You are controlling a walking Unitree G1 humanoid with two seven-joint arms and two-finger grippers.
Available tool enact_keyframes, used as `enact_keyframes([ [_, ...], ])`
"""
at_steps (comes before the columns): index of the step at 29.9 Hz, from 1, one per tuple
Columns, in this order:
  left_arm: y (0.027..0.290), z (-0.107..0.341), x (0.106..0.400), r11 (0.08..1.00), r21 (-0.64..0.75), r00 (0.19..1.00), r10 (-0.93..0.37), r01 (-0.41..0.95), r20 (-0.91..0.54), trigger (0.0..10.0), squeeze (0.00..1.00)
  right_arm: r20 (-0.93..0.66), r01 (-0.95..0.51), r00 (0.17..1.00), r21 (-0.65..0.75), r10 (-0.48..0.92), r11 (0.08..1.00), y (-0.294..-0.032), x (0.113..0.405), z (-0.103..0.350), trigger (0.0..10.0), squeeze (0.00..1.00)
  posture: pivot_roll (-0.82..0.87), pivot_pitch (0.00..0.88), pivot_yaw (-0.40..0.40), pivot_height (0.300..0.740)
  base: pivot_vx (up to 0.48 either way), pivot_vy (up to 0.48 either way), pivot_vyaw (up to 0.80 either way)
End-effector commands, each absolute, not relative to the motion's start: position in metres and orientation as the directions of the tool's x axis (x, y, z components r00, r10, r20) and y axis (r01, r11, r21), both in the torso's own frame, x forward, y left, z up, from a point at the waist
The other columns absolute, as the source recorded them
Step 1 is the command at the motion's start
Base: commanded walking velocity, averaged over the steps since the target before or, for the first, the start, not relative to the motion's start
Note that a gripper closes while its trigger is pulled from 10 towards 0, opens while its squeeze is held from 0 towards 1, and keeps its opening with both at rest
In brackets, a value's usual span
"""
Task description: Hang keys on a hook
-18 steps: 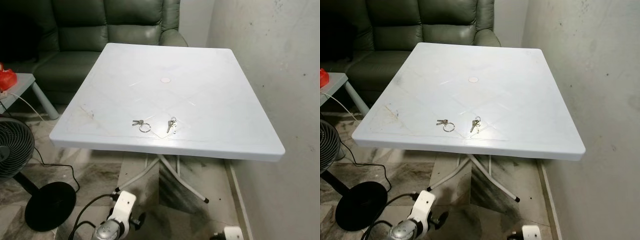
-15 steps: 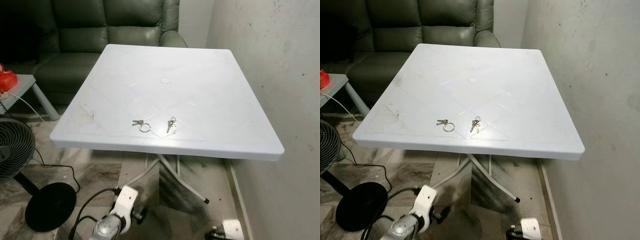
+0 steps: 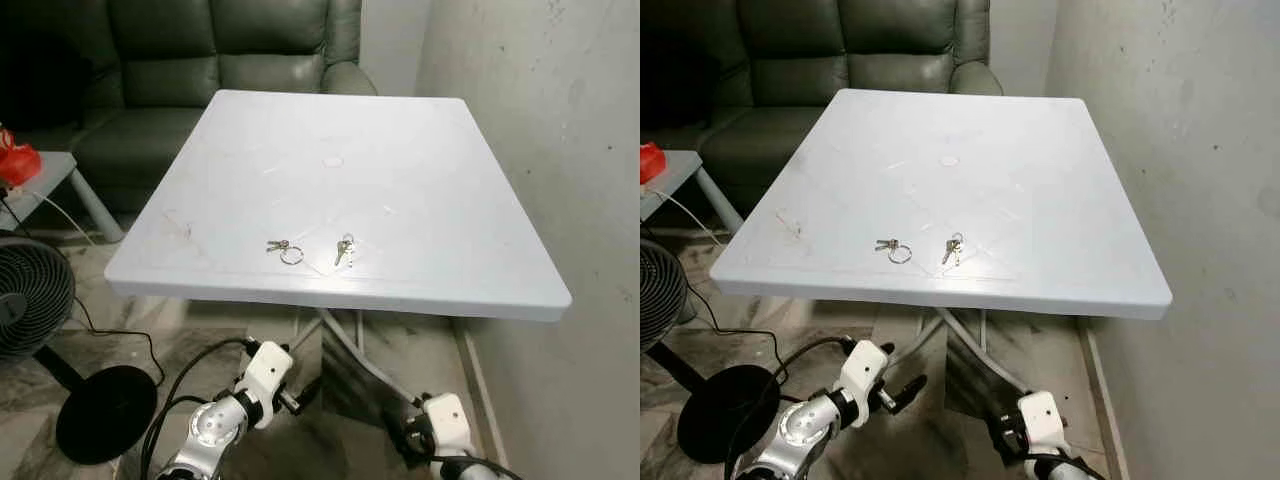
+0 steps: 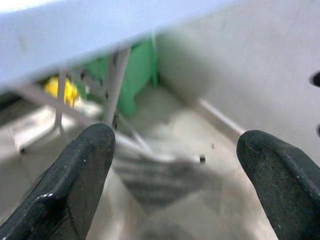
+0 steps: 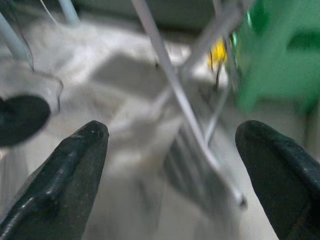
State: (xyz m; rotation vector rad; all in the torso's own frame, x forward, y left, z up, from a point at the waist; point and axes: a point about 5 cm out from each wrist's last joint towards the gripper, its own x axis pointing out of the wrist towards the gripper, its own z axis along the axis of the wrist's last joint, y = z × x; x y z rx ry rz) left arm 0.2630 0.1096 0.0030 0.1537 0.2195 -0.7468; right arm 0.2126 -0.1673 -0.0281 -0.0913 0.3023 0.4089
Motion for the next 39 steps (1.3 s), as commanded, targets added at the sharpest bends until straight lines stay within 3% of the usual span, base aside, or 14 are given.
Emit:
enact_keyframes([
  [1,0.112,0.012,0.268,0.714,0.081,0.713,-0.671,0.695,-0.205,10.0,0.00,-0.249,-0.436,0.875,-0.030,0.415,0.900,-0.164,0.218,-0.018,10.0,0.00,-0.03,0.000,0.025,0.740,0.000,0.000,0.00],
  [11,0.103,0.044,0.278,0.662,0.111,0.670,-0.741,0.741,-0.054,10.0,0.00,-0.086,-0.576,0.816,-0.050,0.571,0.816,-0.149,0.233,0.024,10.0,0.00,-0.01,0.000,0.008,0.740,0.000,0.000,0.00],
  [18,0.098,0.076,0.285,0.698,0.083,0.693,-0.716,0.711,0.084,10.0,0.00,0.022,-0.560,0.828,-0.025,0.560,0.828,-0.148,0.246,0.057,10.0,0.00,0.00,0.000,-0.012,0.740,0.000,0.000,0.00],
  [29,0.119,0.100,0.313,0.886,-0.041,0.877,-0.450,0.462,0.168,10.0,0.00,0.126,-0.346,0.934,0.073,0.335,0.935,-0.158,0.275,0.086,10.0,0.00,0.01,0.000,-0.031,0.740,0.000,0.000,0.00],
  [39,0.131,0.094,0.326,0.969,-0.146,0.977,-0.189,0.201,0.097,10.0,0.00,0.147,-0.096,0.986,0.124,0.078,0.988,-0.177,0.274,0.092,10.0,0.00,0.01,0.000,-0.030,0.740,0.000,0.000,0.00],
])
